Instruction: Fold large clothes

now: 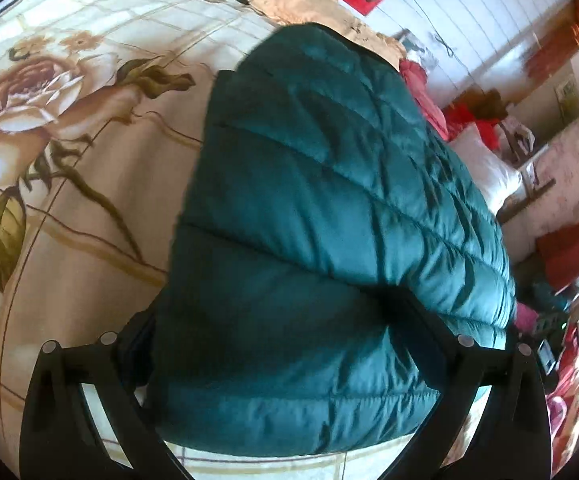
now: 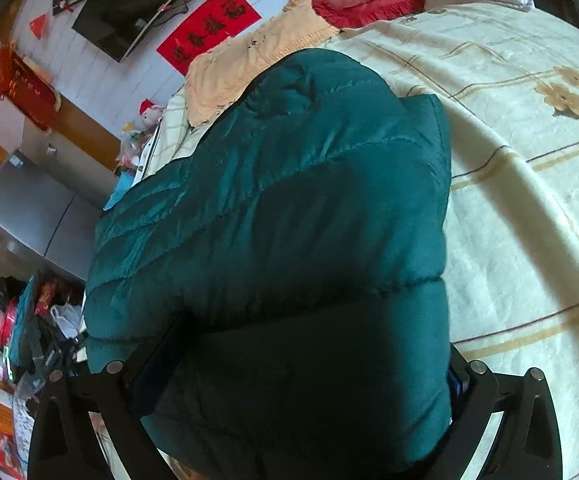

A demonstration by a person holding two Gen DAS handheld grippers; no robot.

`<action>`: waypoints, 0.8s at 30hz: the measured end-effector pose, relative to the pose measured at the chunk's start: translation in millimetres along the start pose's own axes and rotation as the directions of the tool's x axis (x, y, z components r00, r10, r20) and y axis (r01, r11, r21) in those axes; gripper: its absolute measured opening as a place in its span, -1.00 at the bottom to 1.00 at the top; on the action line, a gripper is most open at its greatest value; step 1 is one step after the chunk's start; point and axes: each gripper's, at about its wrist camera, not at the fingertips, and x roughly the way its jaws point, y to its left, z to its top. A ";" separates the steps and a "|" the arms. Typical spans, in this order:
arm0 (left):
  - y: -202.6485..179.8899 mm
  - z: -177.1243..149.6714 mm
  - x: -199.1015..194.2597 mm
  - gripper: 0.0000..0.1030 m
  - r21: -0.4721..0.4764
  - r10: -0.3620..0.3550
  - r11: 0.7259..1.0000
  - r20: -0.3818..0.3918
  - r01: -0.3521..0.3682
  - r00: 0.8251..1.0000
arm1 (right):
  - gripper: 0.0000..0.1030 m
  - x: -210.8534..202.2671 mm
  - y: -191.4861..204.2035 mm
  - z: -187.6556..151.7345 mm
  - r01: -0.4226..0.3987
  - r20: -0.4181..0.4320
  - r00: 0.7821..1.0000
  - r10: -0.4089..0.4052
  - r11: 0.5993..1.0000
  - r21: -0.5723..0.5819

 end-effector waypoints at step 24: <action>-5.9 -116.3 -108.8 0.48 0.057 0.086 0.995 -0.004 -0.086 0.996 | 0.67 -98.6 21.5 -93.6 0.248 0.022 0.969 -0.248 0.958 -0.145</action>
